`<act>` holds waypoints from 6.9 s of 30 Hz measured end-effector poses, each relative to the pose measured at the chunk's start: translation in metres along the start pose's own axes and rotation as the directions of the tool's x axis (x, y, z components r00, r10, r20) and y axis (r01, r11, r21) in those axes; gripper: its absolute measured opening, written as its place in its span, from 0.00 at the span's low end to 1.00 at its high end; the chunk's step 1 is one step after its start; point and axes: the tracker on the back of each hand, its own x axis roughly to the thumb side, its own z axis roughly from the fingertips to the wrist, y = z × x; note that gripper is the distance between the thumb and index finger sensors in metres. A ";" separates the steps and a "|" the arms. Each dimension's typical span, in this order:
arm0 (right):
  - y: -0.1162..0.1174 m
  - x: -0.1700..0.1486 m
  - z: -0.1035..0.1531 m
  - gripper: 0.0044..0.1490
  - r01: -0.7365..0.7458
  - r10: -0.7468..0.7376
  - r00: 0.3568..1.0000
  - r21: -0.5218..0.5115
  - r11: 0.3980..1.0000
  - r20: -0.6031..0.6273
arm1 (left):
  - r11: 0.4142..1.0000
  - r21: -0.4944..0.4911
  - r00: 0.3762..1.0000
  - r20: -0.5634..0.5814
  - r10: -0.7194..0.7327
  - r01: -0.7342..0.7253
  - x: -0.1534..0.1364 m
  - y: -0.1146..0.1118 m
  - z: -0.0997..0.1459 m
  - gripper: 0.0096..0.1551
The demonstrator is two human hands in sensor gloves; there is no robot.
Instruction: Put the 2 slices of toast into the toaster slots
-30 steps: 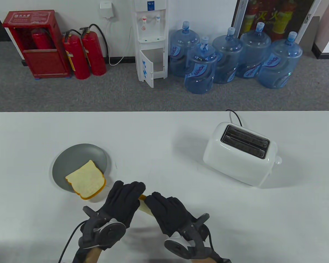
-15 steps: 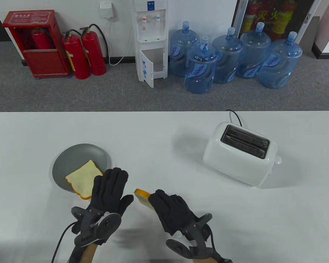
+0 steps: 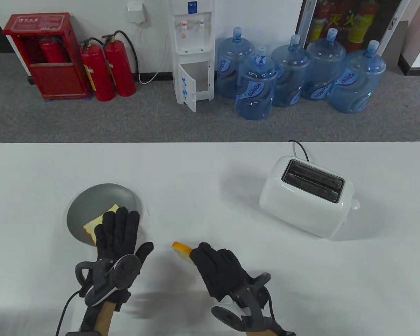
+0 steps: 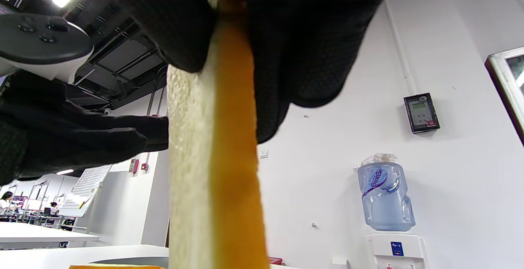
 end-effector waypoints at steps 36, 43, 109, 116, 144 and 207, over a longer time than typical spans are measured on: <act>-0.131 -0.096 -0.122 0.34 -0.009 -0.035 0.954 -0.143 0.990 -0.299 | 0.992 -0.126 0.999 0.029 -0.018 0.021 0.018 0.003 -0.001 0.51; -0.168 -0.148 -0.150 0.34 -0.032 -0.043 0.896 -0.162 0.986 -0.443 | 0.990 -0.142 1.000 0.005 -0.019 0.019 0.011 -0.002 -0.002 0.50; -0.092 -0.319 -0.080 0.32 0.147 -0.139 0.664 -0.054 0.988 -0.735 | 0.986 -0.167 0.999 -0.015 -0.028 0.025 0.007 -0.008 -0.003 0.49; -0.081 -0.322 -0.072 0.32 0.170 -0.126 0.655 -0.018 0.985 -0.745 | 0.986 -0.166 0.999 -0.010 -0.033 0.031 0.007 -0.008 -0.004 0.49; -0.050 -0.316 -0.071 0.29 0.148 0.021 0.618 0.142 0.979 -0.786 | 0.982 -0.185 0.999 0.004 -0.034 0.035 0.009 -0.012 -0.005 0.49; -0.152 -0.255 -0.084 0.35 -0.096 0.112 0.723 0.062 0.993 -0.682 | 0.980 -0.187 0.996 0.054 -0.065 0.075 0.015 -0.016 -0.003 0.48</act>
